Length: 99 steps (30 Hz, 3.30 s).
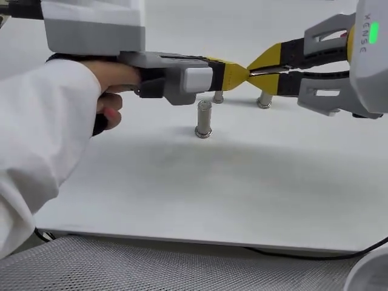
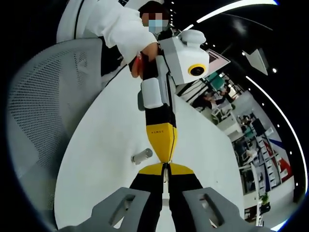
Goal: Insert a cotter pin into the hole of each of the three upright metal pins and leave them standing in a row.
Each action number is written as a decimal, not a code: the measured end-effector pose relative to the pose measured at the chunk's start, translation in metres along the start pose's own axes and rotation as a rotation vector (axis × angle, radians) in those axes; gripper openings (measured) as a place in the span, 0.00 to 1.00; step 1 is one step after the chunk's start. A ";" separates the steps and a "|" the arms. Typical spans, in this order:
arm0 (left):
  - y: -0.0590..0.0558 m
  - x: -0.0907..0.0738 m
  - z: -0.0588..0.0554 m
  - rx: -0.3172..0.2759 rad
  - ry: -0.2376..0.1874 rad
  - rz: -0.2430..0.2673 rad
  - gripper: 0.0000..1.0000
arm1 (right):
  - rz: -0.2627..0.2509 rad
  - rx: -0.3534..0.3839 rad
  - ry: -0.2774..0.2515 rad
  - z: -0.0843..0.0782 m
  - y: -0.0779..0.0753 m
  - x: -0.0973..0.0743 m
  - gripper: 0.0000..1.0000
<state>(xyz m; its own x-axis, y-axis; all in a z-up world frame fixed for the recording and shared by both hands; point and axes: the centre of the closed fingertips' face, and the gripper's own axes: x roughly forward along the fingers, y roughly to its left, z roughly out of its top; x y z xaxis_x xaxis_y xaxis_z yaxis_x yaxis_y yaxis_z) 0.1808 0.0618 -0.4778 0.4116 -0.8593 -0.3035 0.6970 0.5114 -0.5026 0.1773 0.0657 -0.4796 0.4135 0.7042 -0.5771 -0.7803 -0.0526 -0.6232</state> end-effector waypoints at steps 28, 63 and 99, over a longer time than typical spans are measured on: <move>0.011 -0.019 -0.006 0.069 0.024 0.065 0.00 | 0.091 0.235 -0.087 -0.008 0.008 -0.001 0.04; -0.031 -0.022 -0.020 0.567 0.123 -0.153 0.00 | 0.314 0.644 -0.239 -0.004 0.027 0.000 0.00; -0.019 -0.015 -0.050 0.671 0.293 -0.222 0.02 | 0.450 0.634 -0.191 0.005 0.067 -0.010 0.00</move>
<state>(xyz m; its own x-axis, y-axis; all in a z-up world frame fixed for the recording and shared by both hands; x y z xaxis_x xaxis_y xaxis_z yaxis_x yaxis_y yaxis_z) 0.1316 0.0653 -0.5039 0.1132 -0.8575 -0.5019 0.9909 0.1342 -0.0058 0.1187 0.0591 -0.5126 -0.0474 0.8234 -0.5655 -0.9949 0.0114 0.1000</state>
